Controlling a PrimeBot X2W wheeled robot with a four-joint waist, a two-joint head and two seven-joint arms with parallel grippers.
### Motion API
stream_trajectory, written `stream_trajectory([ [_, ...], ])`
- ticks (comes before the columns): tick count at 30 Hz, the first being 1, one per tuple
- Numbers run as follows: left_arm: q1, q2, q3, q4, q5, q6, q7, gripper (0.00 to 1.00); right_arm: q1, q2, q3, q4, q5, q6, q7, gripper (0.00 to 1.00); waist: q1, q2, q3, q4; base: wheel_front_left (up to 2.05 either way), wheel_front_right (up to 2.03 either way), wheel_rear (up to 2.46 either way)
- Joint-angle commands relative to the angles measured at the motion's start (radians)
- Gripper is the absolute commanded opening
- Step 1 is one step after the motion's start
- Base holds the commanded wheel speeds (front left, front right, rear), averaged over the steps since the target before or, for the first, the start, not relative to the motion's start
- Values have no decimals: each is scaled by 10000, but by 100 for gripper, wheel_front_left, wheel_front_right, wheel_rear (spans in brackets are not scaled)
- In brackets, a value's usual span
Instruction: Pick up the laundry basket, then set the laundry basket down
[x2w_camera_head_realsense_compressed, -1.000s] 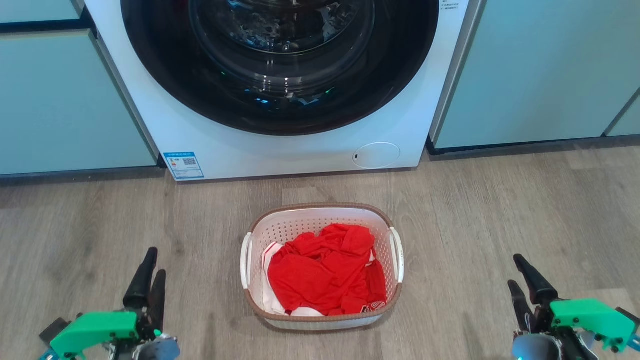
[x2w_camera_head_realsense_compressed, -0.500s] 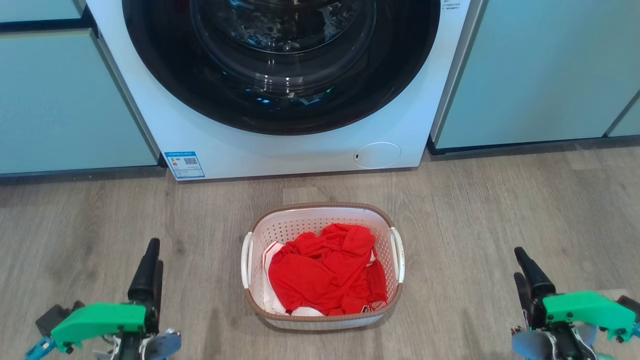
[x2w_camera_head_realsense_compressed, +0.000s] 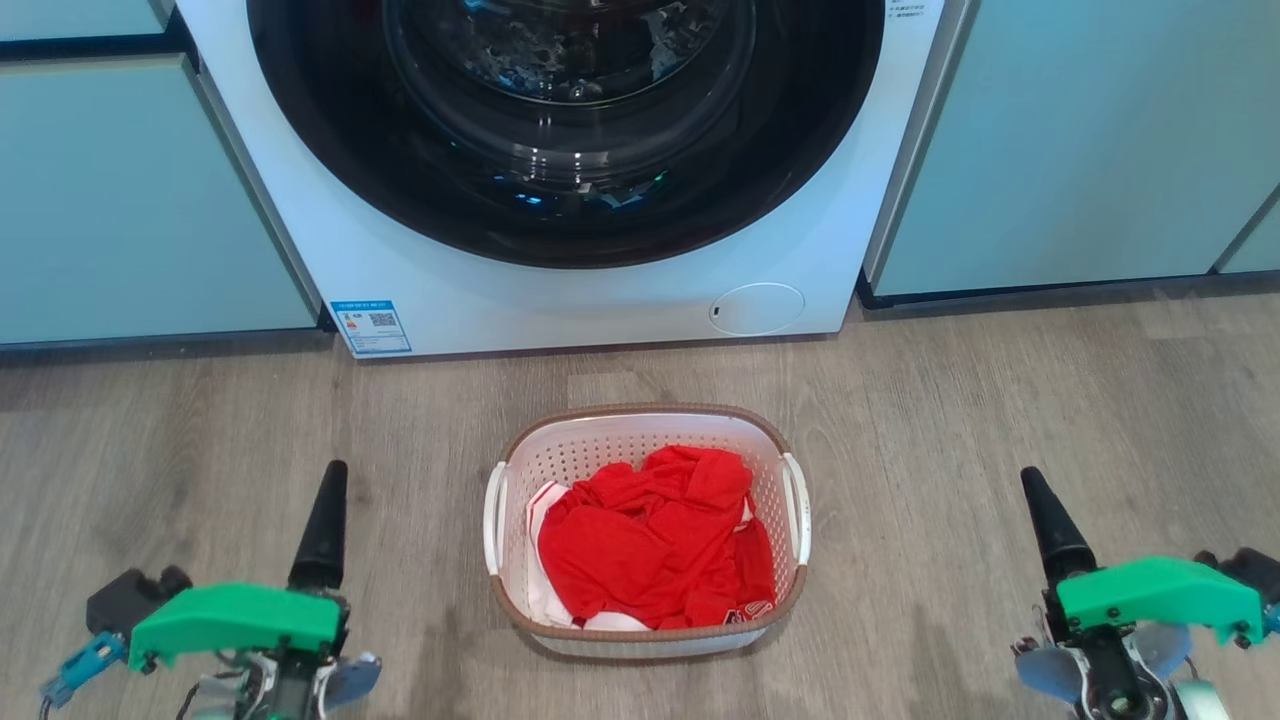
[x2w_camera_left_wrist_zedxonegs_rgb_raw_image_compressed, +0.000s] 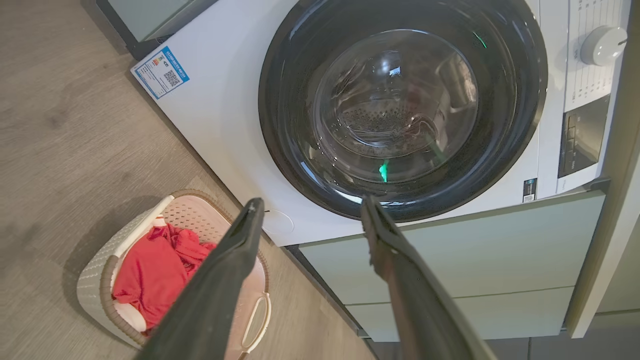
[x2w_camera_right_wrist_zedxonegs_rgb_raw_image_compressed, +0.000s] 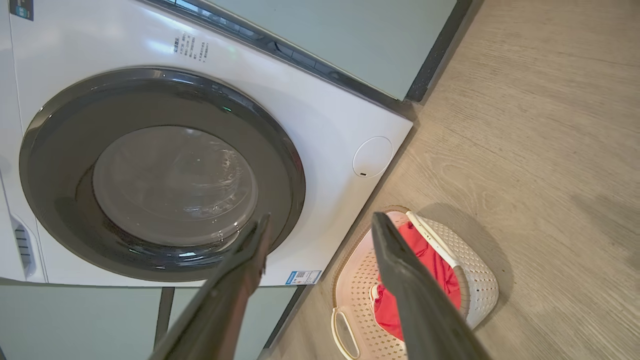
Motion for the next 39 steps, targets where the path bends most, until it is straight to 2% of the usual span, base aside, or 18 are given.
stream_trajectory([
  [1, -495, 117, 13, -448, 325, 22, -105, 100, -456, -90, 111, -424, -305, 23, -131, 100, 0, 0, 5, 1, 0, 0, 0],
  [18, -420, 158, -413, -870, 3331, 492, -604, 100, -502, -108, 620, -838, -2882, 33, -628, 100, 0, 0, 50, 29, 0, 0, 0],
  [39, -213, 288, -699, -1290, 5906, 942, -1190, 100, -558, -129, 1148, -1044, -5447, 44, -1213, 100, 0, 0, 84, 60, 0, 0, 0],
])
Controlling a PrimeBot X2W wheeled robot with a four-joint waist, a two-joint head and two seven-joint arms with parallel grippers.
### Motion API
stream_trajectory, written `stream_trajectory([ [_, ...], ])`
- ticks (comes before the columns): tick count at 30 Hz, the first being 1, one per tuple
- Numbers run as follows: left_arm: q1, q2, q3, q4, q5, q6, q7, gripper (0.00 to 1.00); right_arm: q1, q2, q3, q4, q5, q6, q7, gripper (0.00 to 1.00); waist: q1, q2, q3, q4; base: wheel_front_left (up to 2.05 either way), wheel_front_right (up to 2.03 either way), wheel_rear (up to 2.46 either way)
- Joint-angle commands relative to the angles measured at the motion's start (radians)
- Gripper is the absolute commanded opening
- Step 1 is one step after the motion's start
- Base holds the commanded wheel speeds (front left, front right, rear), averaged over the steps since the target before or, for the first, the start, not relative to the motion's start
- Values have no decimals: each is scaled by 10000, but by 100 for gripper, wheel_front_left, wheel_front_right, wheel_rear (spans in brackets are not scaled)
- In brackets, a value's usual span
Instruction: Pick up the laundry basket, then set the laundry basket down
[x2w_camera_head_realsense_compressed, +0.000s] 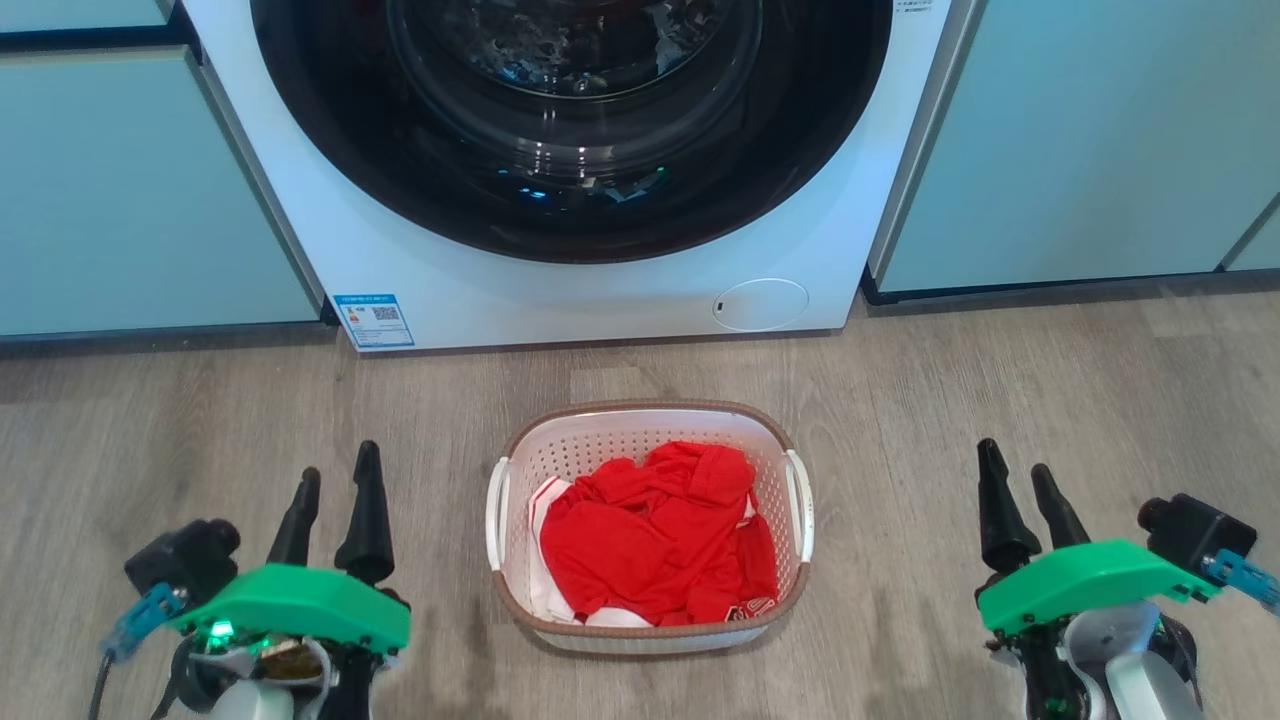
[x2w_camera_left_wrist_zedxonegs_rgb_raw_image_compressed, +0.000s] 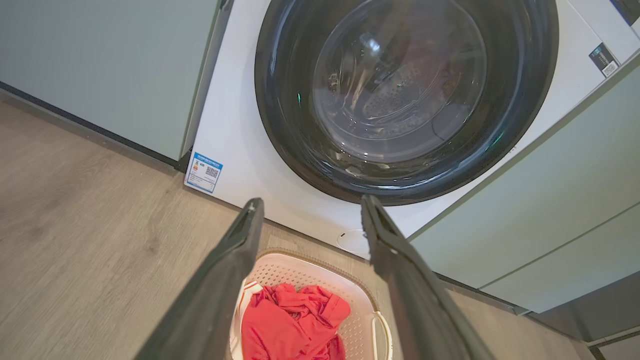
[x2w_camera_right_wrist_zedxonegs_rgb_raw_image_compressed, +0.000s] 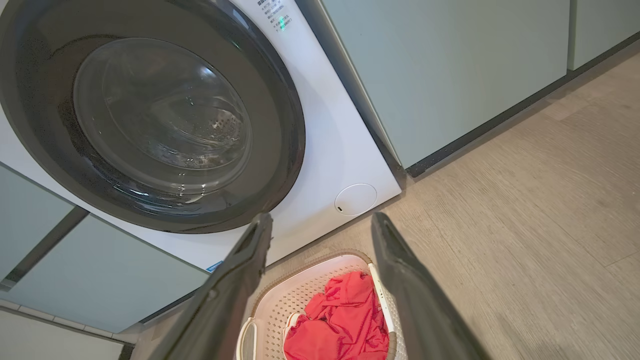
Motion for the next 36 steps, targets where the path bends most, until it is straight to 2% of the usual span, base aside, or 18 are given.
stream_trajectory([
  [1, -293, 148, 141, -445, 332, 73, -161, 100, -543, -115, 196, -420, -307, 45, -158, 100, 0, 0, 3, -1, 0, 0, 0],
  [15, -150, 157, -55, -468, 2098, 233, -601, 100, -551, -131, 501, -592, -2077, 53, -598, 100, 0, 0, -13, 7, 0, 0, 0],
  [36, 106, 84, -189, -180, 4308, 206, -1218, 100, -492, -153, 1013, -745, -4578, 65, -1213, 100, 0, 0, -11, 42, 0, 0, 0],
])
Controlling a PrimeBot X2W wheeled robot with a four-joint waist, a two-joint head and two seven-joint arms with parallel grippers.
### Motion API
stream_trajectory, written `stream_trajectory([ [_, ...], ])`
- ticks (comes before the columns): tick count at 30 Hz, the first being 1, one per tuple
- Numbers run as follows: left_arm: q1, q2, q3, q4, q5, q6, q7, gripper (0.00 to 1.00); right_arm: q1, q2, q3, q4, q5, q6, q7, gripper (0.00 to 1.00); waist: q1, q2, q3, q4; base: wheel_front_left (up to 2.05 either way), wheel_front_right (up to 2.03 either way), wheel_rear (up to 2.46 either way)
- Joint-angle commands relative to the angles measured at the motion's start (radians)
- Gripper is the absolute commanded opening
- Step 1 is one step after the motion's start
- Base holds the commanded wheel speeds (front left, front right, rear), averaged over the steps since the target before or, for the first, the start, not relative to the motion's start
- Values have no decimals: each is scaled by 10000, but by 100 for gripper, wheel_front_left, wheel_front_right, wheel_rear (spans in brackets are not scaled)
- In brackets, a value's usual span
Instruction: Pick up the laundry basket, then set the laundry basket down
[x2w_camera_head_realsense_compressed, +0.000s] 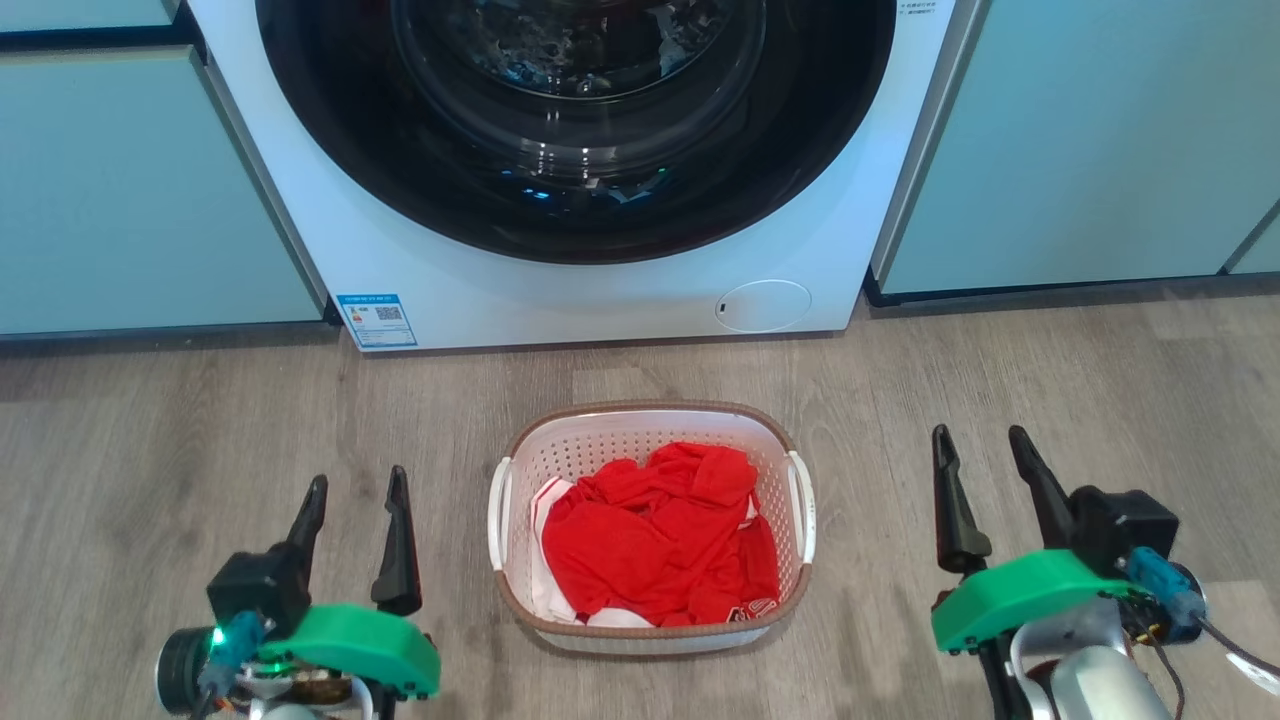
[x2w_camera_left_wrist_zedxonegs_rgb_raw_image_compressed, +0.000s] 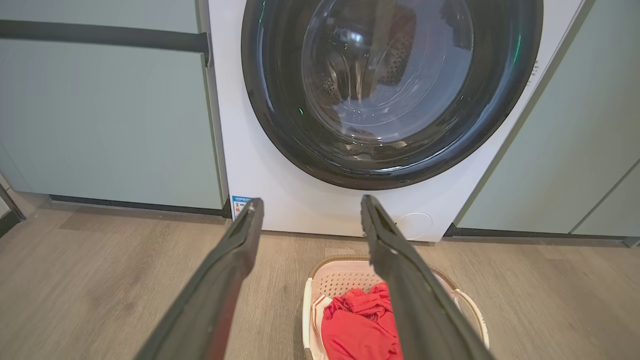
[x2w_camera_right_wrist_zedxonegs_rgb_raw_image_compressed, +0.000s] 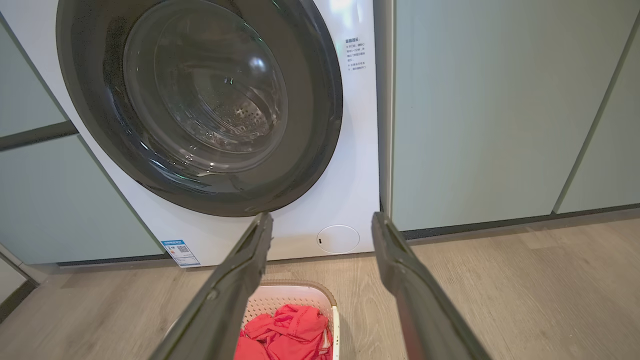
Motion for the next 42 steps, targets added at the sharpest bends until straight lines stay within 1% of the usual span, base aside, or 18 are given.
stream_trajectory([
  [1, -296, 46, 206, -286, 331, 36, -179, 100, -494, -108, 300, -410, -344, 66, -172, 100, 0, 0, 12, -2, 0, 0, 0],
  [12, -280, 43, 108, -248, 1389, 88, -460, 100, -528, -118, 507, -497, -1403, 71, -452, 100, 0, 0, 45, -22, 0, 0, 0],
  [22, -300, 41, 82, -72, 1129, 77, -460, 100, -533, -118, 500, -477, -1312, 71, -452, 100, 0, 0, 47, -27, 0, 0, 0],
  [42, -370, 40, 70, -131, 1127, 112, -460, 100, -591, -118, 388, -506, -1311, 71, -452, 100, 0, 0, 224, -34, 0, 0, 0],
])
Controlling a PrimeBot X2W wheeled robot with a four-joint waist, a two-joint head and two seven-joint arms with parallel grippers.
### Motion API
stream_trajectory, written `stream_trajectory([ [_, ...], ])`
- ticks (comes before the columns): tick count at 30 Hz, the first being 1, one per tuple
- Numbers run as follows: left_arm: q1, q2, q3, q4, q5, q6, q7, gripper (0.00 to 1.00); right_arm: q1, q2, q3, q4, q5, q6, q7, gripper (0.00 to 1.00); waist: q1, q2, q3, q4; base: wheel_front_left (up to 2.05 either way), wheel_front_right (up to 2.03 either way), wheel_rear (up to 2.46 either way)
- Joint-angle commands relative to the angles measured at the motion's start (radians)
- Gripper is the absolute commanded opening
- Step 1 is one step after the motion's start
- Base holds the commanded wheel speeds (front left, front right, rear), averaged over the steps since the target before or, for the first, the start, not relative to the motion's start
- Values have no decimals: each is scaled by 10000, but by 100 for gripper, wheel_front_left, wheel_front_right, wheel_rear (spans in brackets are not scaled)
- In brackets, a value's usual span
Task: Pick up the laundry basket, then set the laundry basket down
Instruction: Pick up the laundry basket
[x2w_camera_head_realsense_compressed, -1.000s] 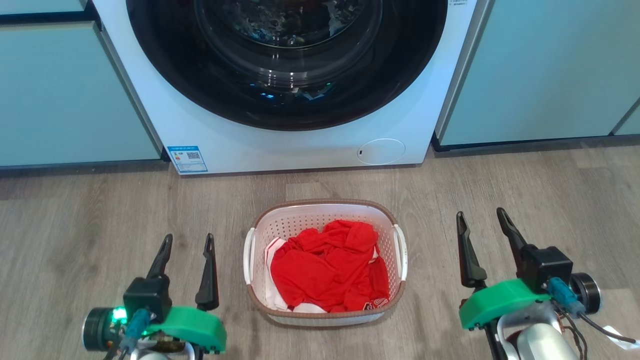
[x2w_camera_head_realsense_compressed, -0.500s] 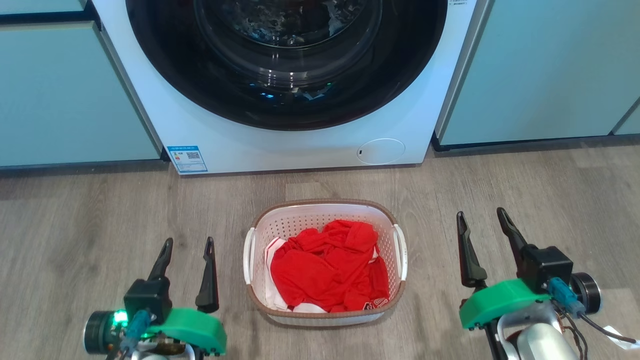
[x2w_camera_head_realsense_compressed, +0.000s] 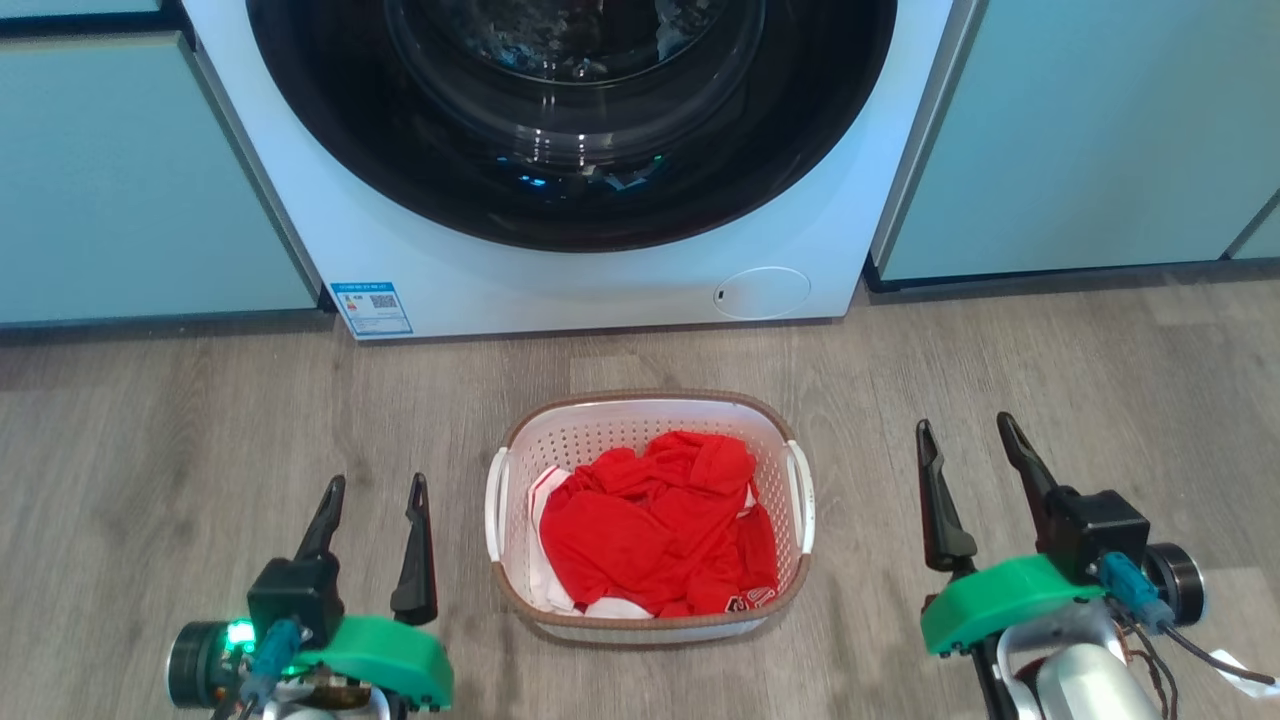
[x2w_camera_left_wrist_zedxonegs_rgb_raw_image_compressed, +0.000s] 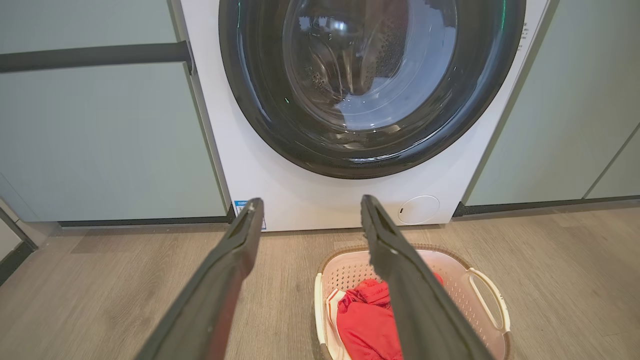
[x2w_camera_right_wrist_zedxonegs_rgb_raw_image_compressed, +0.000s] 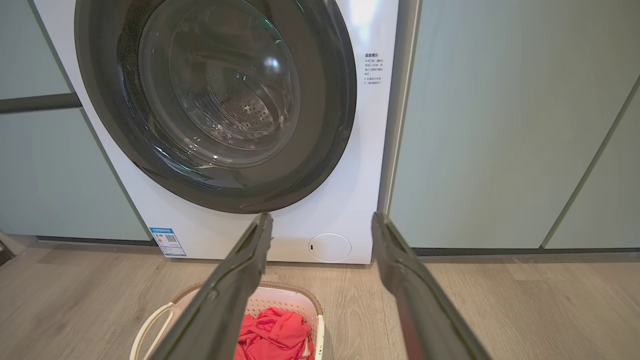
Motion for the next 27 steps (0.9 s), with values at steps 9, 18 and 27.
stream_trajectory([
  [9, -655, 40, 203, -411, -110, 11, -97, 100, -770, -98, 60, -335, -5, 71, -134, 100, 0, -1, 603, 59, 0, 0, 0],
  [18, -1871, 39, -5, 271, -237, -128, -97, 100, -1872, -98, -151, 330, -25, 71, -134, 100, 0, -1, 2371, 226, 0, 0, 0],
  [27, -3850, 39, -380, 1365, -985, -156, -97, 100, -3560, -98, -528, 1193, -379, 71, -134, 100, 0, -1, 5092, 510, 0, 0, 0],
])
